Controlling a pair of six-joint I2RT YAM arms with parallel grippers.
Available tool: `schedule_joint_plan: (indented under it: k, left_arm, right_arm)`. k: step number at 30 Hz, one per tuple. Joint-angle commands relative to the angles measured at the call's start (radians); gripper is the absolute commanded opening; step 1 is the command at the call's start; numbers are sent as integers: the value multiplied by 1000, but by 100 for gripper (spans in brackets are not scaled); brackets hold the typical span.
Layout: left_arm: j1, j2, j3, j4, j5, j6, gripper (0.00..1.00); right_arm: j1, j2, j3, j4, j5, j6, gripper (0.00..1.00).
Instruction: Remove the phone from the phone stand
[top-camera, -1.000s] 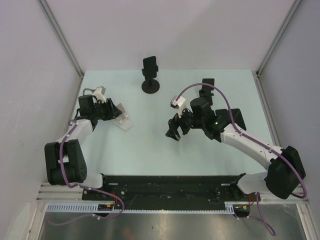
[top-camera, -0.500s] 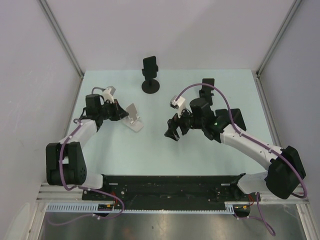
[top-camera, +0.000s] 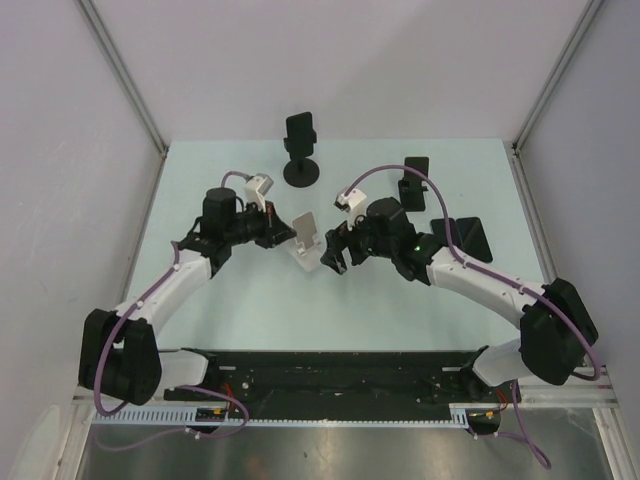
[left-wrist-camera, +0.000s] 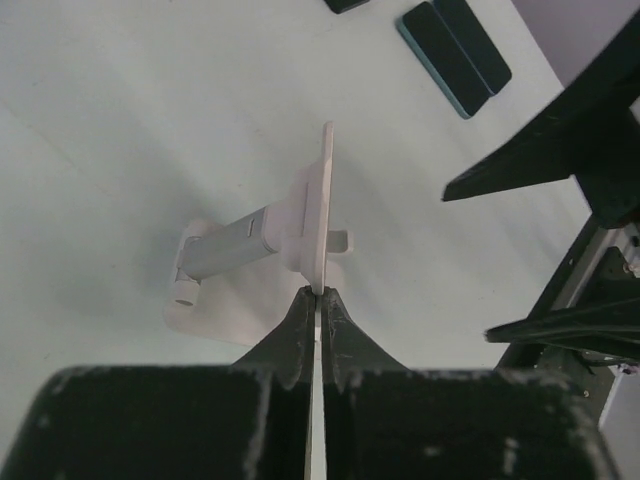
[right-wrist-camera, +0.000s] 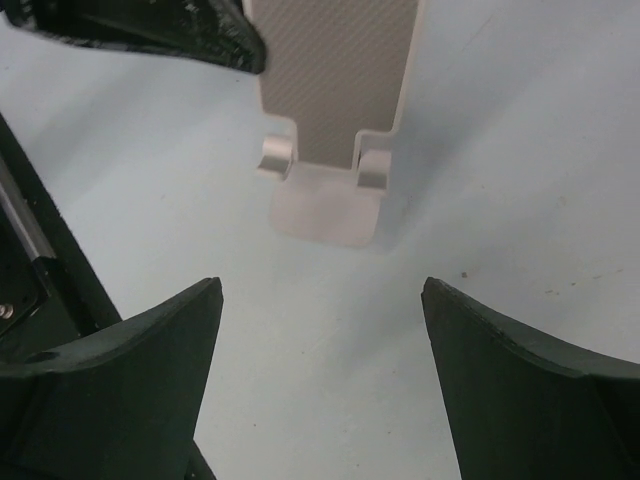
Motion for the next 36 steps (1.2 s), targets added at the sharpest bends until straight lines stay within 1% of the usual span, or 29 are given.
schedule_joint_plan:
  k: [1, 6, 10, 17, 21, 23, 26, 27, 29, 30, 32, 33, 34, 35, 36]
  left_arm:
    - [-49, -65, 12, 43, -13, -60, 0]
    - [-76, -82, 0, 125, 7, -112, 0]
    - [-91, -85, 3, 130, 15, -128, 0]
    - [-108, -82, 13, 130, 32, -129, 0]
    - [-118, -77, 21, 130, 38, -129, 0]
    - [-123, -79, 26, 130, 39, -129, 0]
    - [-128, -76, 30, 130, 41, -129, 0]
    - [-129, -71, 32, 130, 41, -129, 0]
    - [-132, -68, 35, 130, 44, -129, 1]
    - [-134, -66, 38, 130, 44, -129, 0]
    - [-134, -65, 41, 130, 38, -129, 0]
    - [-134, -66, 47, 130, 33, -128, 3]
    - [-134, -72, 50, 130, 29, -128, 9]
    - [-134, -77, 53, 128, 17, -128, 23]
    - [-134, -82, 61, 128, 9, -128, 29]
  right_arm:
    - [8, 29, -3, 71, 107, 66, 83]
    - [15, 69, -3, 117, 107, 73, 76]
    - [18, 97, -3, 125, 112, 79, 73]
    - [19, 115, -3, 148, 184, 73, 65]
    - [19, 124, -3, 162, 195, 56, 53]
    - [21, 126, -3, 168, 193, 54, 49]
    - [19, 127, -3, 171, 195, 50, 39]
    - [19, 127, -3, 171, 196, 50, 30]
    - [19, 124, -3, 171, 204, 45, 22]
    - [19, 117, -3, 171, 205, 42, 13]
    - [19, 106, -3, 160, 215, 31, 4]
    - [19, 92, -1, 154, 221, 27, 0]
    - [19, 83, -3, 149, 231, 21, 0]
    - [16, 74, -3, 134, 236, 7, 0]
    - [15, 66, -1, 126, 241, 4, 0]
